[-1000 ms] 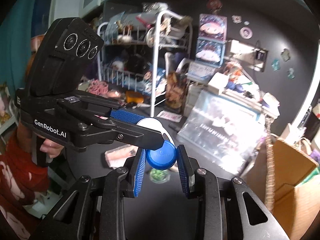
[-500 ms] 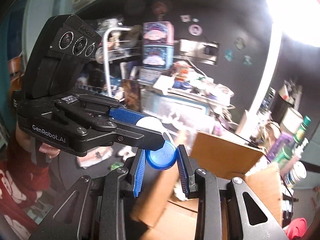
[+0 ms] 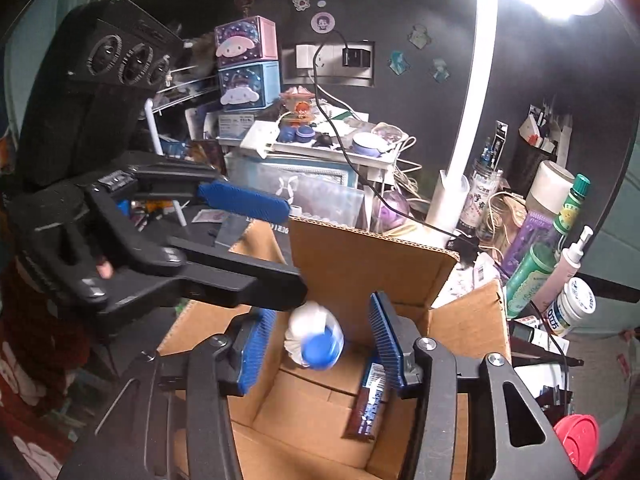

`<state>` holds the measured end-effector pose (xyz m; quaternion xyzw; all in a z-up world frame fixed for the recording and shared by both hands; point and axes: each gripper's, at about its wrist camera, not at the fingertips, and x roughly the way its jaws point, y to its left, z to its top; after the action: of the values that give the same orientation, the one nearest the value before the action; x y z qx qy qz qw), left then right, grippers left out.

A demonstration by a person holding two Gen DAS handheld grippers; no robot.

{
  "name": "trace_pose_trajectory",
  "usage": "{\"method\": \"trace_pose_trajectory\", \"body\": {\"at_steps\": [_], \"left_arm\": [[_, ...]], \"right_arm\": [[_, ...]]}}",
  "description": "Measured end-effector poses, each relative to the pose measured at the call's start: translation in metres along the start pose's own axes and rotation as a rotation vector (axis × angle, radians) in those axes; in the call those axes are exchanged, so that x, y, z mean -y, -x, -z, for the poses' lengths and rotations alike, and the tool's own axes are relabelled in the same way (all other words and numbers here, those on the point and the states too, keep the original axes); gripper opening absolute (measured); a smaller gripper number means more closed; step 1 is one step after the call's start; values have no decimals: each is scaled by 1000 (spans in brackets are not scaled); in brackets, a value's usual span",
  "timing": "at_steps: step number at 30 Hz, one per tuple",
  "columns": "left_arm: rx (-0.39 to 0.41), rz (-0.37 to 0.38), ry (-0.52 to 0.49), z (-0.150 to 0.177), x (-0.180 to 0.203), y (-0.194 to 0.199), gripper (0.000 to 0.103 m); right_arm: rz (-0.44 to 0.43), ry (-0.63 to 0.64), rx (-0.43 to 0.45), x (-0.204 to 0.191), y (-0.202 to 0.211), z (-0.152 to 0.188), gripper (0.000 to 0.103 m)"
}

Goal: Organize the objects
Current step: 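Carry the lens case into the cardboard box and release it, then move the right gripper back to the green jelly container and grasp it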

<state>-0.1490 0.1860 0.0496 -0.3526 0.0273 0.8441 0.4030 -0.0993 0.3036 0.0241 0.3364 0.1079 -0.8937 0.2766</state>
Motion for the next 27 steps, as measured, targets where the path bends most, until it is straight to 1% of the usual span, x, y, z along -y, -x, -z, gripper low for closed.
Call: {"method": "trace_pose_trajectory", "body": {"at_steps": [3,9,13,15,18,20,23,27], "left_arm": [[13,-30,6,2,-3,7,80],[58,-67,21,8,-9,30,83],[106,-123,35,17,-17,56,86],[134,-151,48,25,-23,72,87],[166,-180,98,43,-38,93,88],[179,-230,113,57,-46,104,88],[193,-305,147,81,-60,119,88],[193,-374,178,113,-74,130,88]], "right_arm": [[6,1,-3,2,-1,1,45],[2,4,-5,1,-2,0,45],[-13,17,31,-11,4,-2,45],[-51,33,67,-24,10,-4,45],[-136,75,82,-51,13,-6,45],[-199,116,72,-75,10,-6,45],[-267,160,49,-107,0,-5,45],[-338,194,-6,-143,-23,2,45]]}}
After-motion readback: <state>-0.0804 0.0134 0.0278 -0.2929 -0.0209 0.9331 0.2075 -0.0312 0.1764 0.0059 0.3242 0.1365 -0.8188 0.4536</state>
